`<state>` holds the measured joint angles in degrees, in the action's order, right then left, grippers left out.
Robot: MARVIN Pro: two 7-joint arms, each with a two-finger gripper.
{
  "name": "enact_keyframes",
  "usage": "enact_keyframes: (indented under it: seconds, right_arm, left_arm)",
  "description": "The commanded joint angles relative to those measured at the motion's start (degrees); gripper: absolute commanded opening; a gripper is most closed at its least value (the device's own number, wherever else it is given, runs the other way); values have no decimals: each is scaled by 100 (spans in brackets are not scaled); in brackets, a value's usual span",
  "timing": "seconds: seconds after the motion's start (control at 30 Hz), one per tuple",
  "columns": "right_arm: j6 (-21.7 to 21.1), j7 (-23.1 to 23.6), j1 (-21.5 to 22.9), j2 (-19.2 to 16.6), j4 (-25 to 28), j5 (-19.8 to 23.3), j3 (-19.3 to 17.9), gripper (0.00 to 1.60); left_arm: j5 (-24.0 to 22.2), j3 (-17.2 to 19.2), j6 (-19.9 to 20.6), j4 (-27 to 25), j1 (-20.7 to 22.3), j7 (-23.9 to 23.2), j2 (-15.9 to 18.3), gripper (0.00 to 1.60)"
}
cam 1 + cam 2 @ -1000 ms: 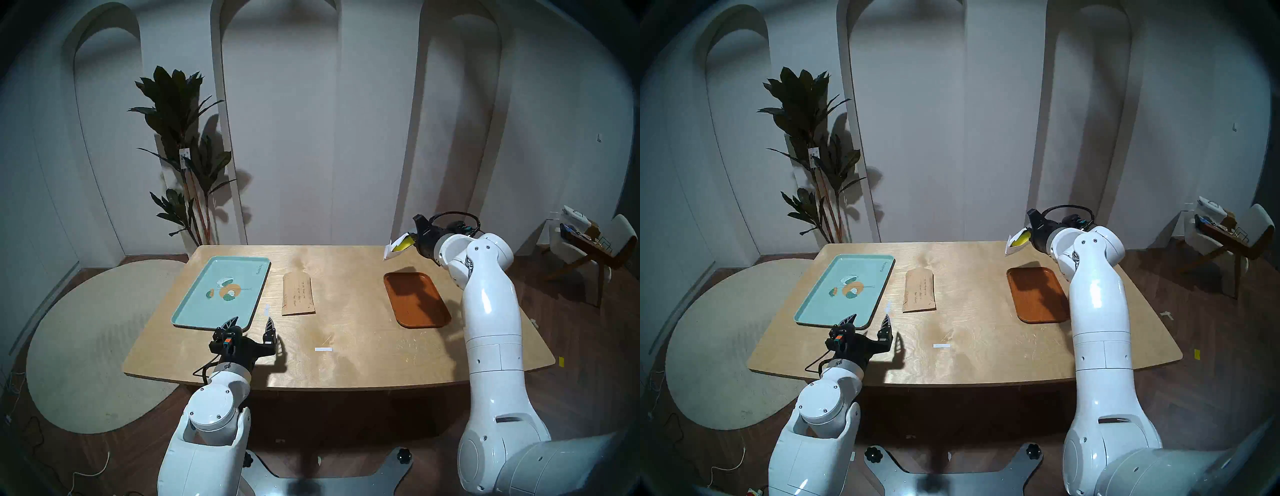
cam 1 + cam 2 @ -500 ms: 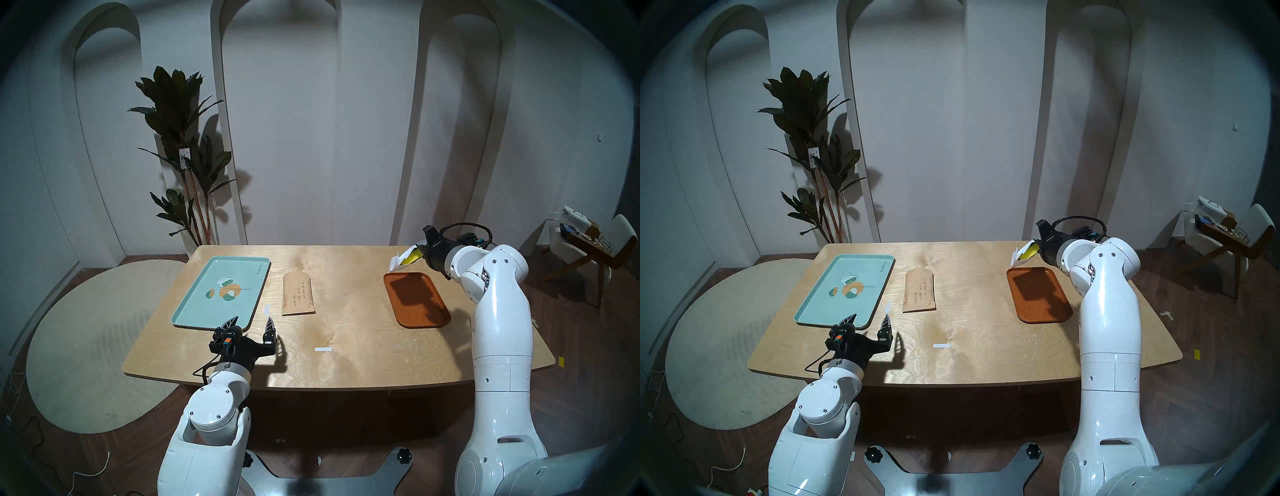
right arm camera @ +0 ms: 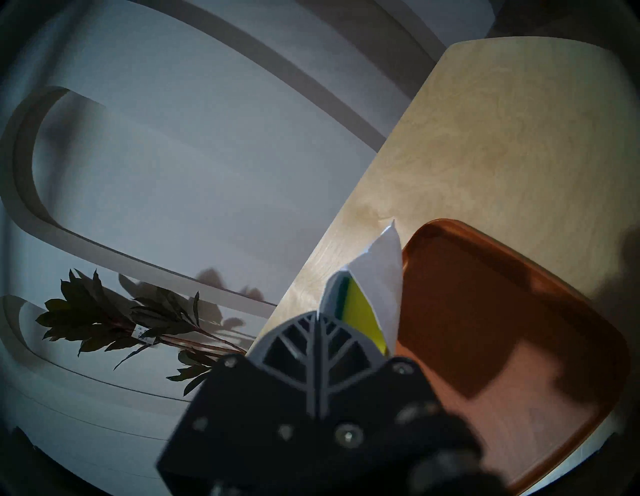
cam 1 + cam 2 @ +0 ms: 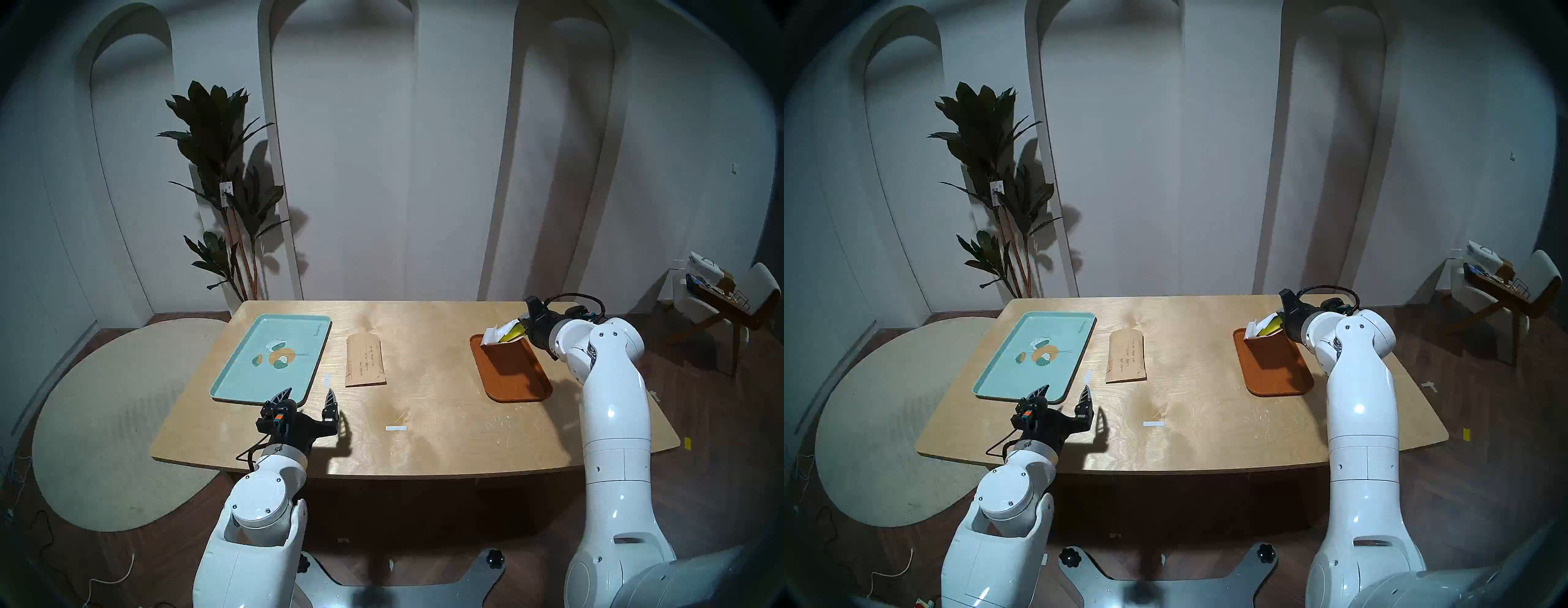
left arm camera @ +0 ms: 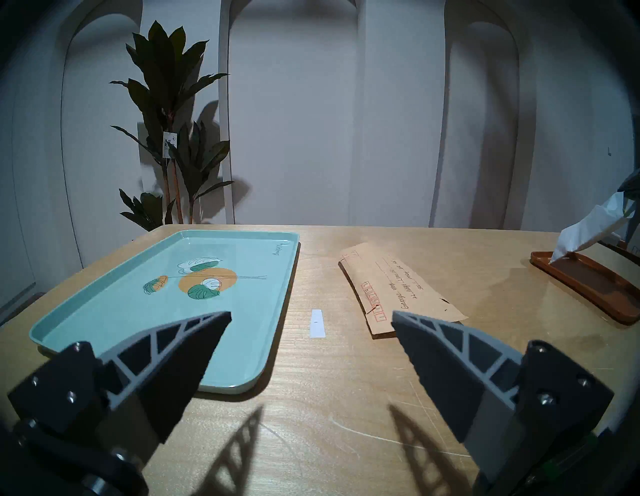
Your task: Sort the mail into the trays, one tray per recipient
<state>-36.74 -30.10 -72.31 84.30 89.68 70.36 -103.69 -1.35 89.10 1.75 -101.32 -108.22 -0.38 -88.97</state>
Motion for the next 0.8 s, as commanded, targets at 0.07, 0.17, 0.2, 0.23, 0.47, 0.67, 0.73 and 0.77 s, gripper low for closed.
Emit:
enact_keyframes:
  seconds: [0.07,0.17,0.2,0.23,0.47,0.67,0.73,0.77]
  right_arm:
    - [3,80,-15,-18,175,37,-77,0]
    - [-13,69,-185,-8,352,7,-94,0]
    - [-44,50,-265,2,440,22,-109,0]
    - [-77,14,-331,7,516,28,-116,0]
    - [-416,-235,-925,109,981,173,-163,157]
    - [-595,-388,-1332,249,1327,261,-132,160]
    - [-654,-439,-1432,300,1467,302,-113,160]
    - [-681,-455,-1452,315,1487,323,-101,160]
  left_arm:
    - [-2,4,-21,-138,34,5,-3,160]
    - [-2,4,-21,-138,34,5,-3,160]
    - [-2,4,-22,-138,34,5,-3,160]
    - [-2,4,-22,-138,34,5,-3,160]
    - [-2,4,-25,-132,37,4,-3,160]
    - [-2,4,-25,-132,37,4,-3,160]
    - [-2,4,-25,-133,36,4,-3,160]
    - [-2,4,-25,-133,36,4,-3,160]
